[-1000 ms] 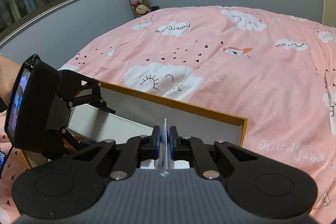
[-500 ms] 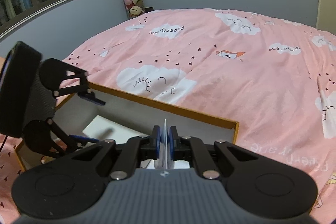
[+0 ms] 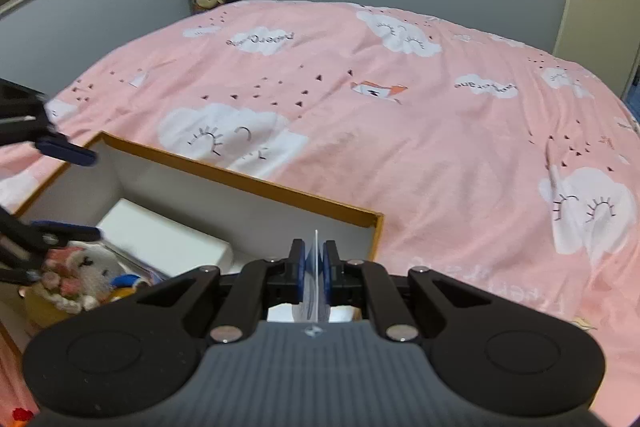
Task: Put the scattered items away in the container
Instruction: 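Lower the Vaseline tube into the box corner and open the right tool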
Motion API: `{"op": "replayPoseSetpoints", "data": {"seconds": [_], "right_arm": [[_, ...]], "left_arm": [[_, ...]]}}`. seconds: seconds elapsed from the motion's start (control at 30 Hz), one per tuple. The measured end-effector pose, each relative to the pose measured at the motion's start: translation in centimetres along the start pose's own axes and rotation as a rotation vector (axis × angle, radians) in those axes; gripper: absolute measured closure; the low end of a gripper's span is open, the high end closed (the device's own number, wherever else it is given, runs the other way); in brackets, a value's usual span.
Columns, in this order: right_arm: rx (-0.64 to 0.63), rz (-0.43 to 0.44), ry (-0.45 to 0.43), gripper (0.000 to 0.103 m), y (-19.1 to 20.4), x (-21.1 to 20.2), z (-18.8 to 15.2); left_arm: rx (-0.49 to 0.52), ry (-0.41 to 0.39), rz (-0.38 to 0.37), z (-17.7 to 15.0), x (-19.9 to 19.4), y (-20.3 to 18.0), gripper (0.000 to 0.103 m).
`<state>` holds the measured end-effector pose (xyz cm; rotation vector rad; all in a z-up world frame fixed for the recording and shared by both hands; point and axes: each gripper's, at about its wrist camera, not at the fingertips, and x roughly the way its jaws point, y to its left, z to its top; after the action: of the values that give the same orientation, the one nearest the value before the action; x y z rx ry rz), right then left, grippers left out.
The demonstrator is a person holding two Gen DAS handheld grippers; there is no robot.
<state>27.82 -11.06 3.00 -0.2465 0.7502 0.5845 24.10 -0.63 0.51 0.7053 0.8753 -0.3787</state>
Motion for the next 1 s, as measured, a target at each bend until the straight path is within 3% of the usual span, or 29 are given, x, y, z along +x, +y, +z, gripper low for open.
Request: {"op": "replayPoseSetpoints", "data": {"seconds": [0.33, 0.5, 0.7, 1.0], "right_arm": [[-0.025, -0.045, 0.131, 0.093, 0.5, 1.8, 1.0], [-0.017, -0.062, 0.176, 0.093, 0.3, 3.0, 1.0], [0.004, -0.07, 0.169, 0.092, 0.4, 3.3, 0.8], [-0.038, -0.099, 0.101, 0.09, 1.0, 2.4, 0.8]], "left_arm": [[-0.253, -0.05, 0.029, 0.1, -3.1, 0.2, 0.037], [-0.331, -0.085, 0.041, -0.3, -4.4, -1.0, 0.037], [-0.474, -0.119, 0.014, -1.1, -5.8, -2.1, 0.037], [-0.569, -0.19, 0.016, -2.2, -7.6, -5.5, 0.037]]}}
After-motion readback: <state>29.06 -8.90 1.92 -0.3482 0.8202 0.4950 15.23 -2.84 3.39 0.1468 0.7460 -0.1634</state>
